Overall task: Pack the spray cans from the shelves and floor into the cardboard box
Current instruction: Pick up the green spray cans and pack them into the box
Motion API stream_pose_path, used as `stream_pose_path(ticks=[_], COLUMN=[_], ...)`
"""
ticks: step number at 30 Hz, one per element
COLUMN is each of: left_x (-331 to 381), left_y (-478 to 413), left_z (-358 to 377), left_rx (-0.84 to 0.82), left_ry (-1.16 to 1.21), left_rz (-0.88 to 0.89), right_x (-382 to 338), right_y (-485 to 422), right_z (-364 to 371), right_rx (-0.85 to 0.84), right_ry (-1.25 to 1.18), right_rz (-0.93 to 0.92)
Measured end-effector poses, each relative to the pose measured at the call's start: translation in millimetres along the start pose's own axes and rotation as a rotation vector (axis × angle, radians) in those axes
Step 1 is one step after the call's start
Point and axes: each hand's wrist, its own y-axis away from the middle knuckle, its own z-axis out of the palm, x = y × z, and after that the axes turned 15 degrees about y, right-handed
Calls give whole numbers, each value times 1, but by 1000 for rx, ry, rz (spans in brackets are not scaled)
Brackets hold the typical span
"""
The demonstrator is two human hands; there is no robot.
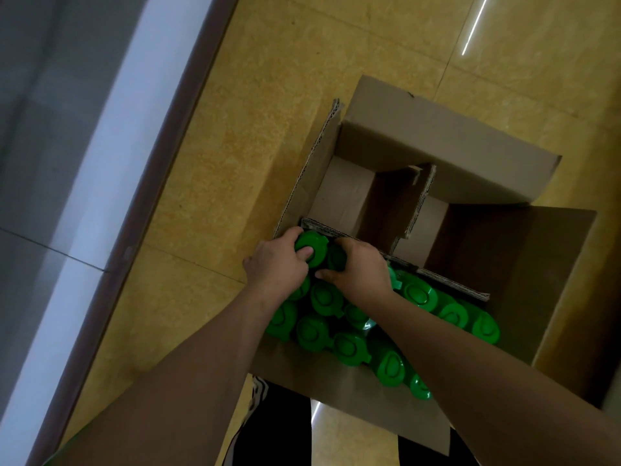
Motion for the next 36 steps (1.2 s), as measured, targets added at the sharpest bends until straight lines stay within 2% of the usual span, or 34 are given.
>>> stream_pose_path(ticks=[3, 10, 13, 17, 20, 22, 26, 30, 36], left_x=[5, 4, -1, -11, -22, -26, -30, -28, 0], left_y=[-4, -6, 3, 19, 25, 31, 43, 54, 90], left_z=[4, 4, 3, 3, 4, 3, -1, -10, -43], left_rx=[22, 14, 16, 97, 173, 217, 242, 219, 57], left_ry=[-93, -96, -130, -63, 46, 112, 110, 54, -30], left_rz=[-30, -51, 42, 213, 275, 292, 327, 269, 242], right_x=[2, 1, 3, 5, 3, 0, 0, 7, 20], right_y=[0, 6, 23, 53, 62, 66, 74, 88, 129], right_z=[-3, -6, -8, -6, -1, 1, -3, -12, -57], right_rx=[-10, 7, 110, 294, 273, 226, 241, 256, 331], right_ry=[-4, -43, -10, -80, -131, -139, -162, -238, -268], right_rz=[-15, -42, 12, 194, 293, 292, 276, 345, 523])
